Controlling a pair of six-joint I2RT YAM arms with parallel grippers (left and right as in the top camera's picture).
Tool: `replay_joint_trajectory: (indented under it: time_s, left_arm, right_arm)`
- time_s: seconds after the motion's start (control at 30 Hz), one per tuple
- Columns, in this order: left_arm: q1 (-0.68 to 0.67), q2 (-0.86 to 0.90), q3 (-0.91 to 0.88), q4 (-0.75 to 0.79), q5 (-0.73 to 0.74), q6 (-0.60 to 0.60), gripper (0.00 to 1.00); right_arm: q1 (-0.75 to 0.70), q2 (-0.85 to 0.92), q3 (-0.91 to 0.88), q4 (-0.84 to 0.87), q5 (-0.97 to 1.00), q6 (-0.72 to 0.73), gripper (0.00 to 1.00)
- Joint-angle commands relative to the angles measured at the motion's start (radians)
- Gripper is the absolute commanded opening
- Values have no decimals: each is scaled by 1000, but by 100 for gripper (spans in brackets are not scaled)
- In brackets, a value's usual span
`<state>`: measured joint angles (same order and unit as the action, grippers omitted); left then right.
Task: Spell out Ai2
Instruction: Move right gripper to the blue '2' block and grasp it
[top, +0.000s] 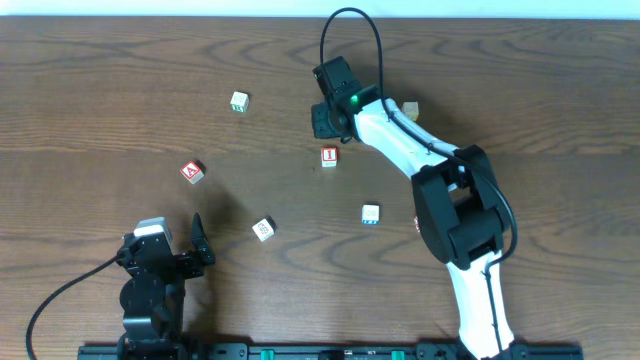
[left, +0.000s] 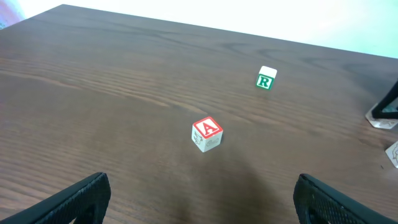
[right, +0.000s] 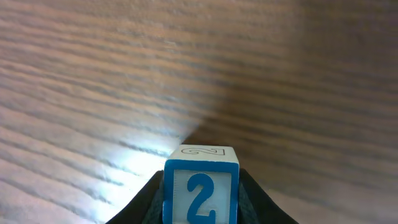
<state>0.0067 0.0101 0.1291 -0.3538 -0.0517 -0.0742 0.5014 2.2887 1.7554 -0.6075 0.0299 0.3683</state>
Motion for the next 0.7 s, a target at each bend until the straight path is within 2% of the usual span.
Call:
replay_joint_trajectory:
  time_s: [0.0,0.13,0.27,0.33,0.67]
  left_arm:
    - [6,-6,-22,-6,0,3,95]
    - [6,-6,-22,-6,0,3,95]
    - [6,-6,-22,-7,0,4,95]
    - [6,-6,-22,-7,0,4,95]
    - [6,-6,-22,-6,0,3,95]
  right_arm:
    - [8,14,74,-55,58,-36,29]
    - [4,13,168,-172,131,-37,28]
    - [-7,13,243,-271,143,-36,20]
    - [-16,13,281,-333,148,-16,2]
    - [-27,-57,303,-386,163,4,1]
